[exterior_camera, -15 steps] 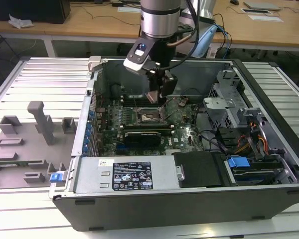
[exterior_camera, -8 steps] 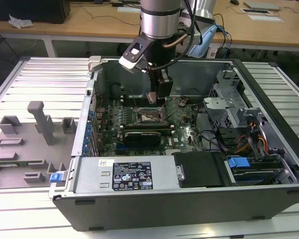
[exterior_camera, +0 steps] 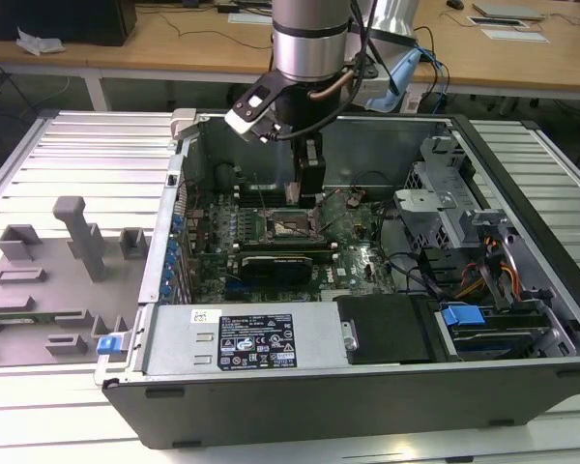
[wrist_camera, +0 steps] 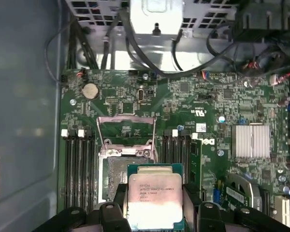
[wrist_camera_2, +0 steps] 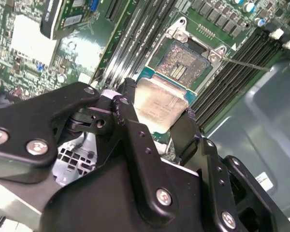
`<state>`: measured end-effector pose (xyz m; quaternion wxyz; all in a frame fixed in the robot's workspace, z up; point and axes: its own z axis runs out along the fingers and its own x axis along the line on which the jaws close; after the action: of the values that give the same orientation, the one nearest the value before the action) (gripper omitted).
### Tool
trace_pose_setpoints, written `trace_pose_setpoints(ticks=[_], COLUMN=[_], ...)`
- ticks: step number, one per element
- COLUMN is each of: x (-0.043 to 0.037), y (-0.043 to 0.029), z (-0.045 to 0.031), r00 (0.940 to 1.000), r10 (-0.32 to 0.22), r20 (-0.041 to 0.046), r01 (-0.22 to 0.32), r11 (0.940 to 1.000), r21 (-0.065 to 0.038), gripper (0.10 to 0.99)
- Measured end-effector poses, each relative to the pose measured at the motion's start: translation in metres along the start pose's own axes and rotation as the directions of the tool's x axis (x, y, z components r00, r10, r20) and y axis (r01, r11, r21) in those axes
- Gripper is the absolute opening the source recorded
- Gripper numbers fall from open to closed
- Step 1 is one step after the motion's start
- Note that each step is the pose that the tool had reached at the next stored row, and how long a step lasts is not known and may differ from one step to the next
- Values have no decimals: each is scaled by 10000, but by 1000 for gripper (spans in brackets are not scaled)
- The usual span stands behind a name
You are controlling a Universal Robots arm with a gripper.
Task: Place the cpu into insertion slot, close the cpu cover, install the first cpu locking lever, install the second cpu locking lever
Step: 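Place the cpu into insertion slot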
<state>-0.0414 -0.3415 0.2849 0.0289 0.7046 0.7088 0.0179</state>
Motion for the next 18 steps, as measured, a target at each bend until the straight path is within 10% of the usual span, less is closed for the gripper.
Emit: trace_pose_setpoints(ticks=[6, 18], x=[2, 100], y=[-77, -100], z=[121, 369], r00=[9998, 9998], r10=[-191, -193], r20=[-11, 92], r01=[191, 196], r11=[9996, 9995], r21=[-199, -258], gripper=[537, 537])
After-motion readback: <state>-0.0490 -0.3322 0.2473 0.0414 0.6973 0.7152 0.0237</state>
